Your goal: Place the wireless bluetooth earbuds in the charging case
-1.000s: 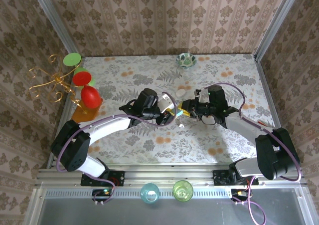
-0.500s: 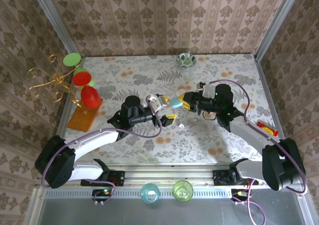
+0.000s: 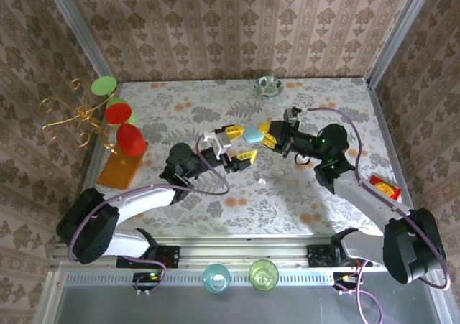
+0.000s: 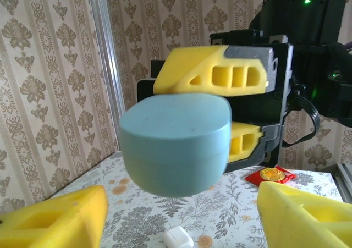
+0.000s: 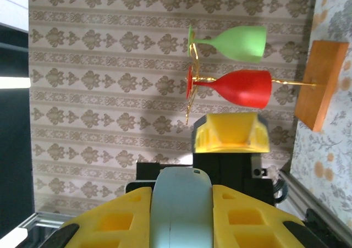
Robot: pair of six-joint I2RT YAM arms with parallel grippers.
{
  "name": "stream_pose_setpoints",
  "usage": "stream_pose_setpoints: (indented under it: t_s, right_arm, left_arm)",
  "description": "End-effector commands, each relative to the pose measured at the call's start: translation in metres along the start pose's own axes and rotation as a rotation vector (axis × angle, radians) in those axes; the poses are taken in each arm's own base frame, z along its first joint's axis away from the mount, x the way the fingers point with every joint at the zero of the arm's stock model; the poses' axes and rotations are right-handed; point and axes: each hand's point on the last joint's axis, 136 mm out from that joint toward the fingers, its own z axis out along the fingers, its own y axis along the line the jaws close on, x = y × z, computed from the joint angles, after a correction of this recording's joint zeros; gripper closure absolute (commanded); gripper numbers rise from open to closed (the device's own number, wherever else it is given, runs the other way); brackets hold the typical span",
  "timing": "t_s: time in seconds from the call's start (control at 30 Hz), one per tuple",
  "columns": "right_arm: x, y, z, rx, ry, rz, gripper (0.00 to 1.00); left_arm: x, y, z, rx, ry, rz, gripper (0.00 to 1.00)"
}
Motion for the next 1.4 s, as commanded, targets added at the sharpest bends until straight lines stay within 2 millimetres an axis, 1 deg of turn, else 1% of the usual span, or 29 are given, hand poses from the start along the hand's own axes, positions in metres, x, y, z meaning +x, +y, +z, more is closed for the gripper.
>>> stream_pose_setpoints:
  t_s: [0.0,0.2,0.37,0.57,0.63,0.73,0.97,1.1,1.2,1.3,1.37]
  right_arm:
    - [0.008,0.025,0.001,-0.075,0.014,-0.035,0.96]
    - [0.01,0.028,0.005,-0.08,0.022,-0.039,0.96]
    - [0.01,0.024,0.006,-0.071,0.027,-0.029,0.97]
    - [0.01,0.022,0.007,-0.068,0.025,-0.028,0.97]
    - [0.01,0.021,0.007,-0.064,0.025,-0.025,0.97]
    - [0.009,0.019,0.008,-0.061,0.025,-0.024,0.97]
    - [0.01,0.02,0.009,-0.055,0.028,-0.03,0.97]
    - [0.01,0.017,0.008,-0.049,0.026,-0.03,0.97]
    - [0.01,0.018,0.008,-0.051,0.026,-0.033,0.97]
    - [0.01,0.019,0.008,-0.051,0.027,-0.034,0.97]
    - [0.01,0.019,0.008,-0.051,0.027,-0.035,0.97]
  left_arm:
    - [-0.031,-0.001,0.005,0.024,-0.101,0.013,0.32]
    - [-0.039,-0.003,0.008,0.038,-0.126,0.006,0.36]
    - [-0.042,-0.004,0.008,0.041,-0.132,0.006,0.4]
    - [-0.04,-0.005,0.009,0.052,-0.124,0.006,0.5]
    - [-0.04,-0.007,0.009,0.059,-0.123,0.001,0.51]
    - [-0.04,-0.008,0.009,0.063,-0.125,0.002,0.46]
    - [-0.042,-0.009,0.009,0.068,-0.128,-0.001,0.47]
    - [-0.044,-0.009,0.009,0.07,-0.13,-0.007,0.45]
    - [-0.043,-0.009,0.009,0.071,-0.125,-0.008,0.5]
    - [-0.042,-0.009,0.01,0.072,-0.122,-0.012,0.5]
    - [-0.041,-0.009,0.01,0.073,-0.121,-0.013,0.56]
